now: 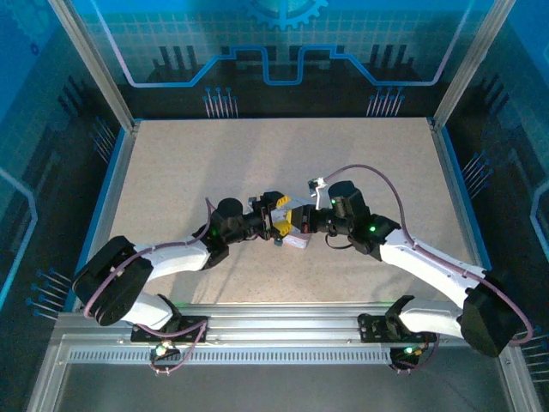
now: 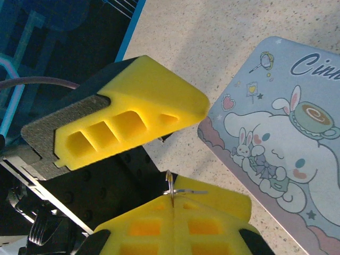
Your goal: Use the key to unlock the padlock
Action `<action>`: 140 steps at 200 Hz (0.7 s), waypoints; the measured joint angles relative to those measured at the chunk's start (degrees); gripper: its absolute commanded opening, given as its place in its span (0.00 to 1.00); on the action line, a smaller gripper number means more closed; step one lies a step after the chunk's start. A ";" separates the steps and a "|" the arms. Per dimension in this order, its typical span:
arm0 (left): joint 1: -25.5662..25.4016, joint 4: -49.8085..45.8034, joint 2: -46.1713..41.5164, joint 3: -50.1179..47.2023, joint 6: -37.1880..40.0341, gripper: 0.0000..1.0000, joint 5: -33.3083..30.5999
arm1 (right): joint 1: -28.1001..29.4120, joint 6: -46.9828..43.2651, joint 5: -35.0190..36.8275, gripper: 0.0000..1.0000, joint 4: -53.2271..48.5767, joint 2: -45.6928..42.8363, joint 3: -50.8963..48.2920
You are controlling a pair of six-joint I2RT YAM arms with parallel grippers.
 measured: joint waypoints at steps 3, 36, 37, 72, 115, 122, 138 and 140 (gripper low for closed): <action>-0.02 0.22 0.00 -0.07 0.00 0.61 -0.09 | 0.04 0.00 -0.04 0.00 0.00 0.09 0.00; 0.00 1.36 0.00 -0.63 -0.02 0.47 -1.14 | 0.28 0.09 0.13 0.00 0.00 0.33 0.00; 0.00 1.36 0.00 -0.66 -0.02 0.47 -1.18 | 0.31 0.11 0.13 0.00 0.00 0.33 0.00; 0.00 1.79 0.00 -1.81 -0.04 0.36 -1.92 | 0.48 0.17 0.35 0.00 -0.02 0.33 0.00; 0.00 1.70 -0.04 -2.56 -0.04 0.26 -2.36 | 0.48 0.20 0.57 0.00 -0.07 0.28 0.00; 0.00 1.73 -0.07 -2.69 -0.04 0.24 -2.51 | 0.48 0.17 0.68 0.00 -0.07 0.28 0.00; 0.00 1.68 -0.13 -2.86 -0.04 0.22 -2.75 | 0.48 0.17 1.03 0.00 -0.09 0.28 0.00; 0.00 1.66 -0.13 -2.89 -0.04 0.21 -2.78 | 0.48 0.17 1.03 0.00 -0.09 0.28 0.00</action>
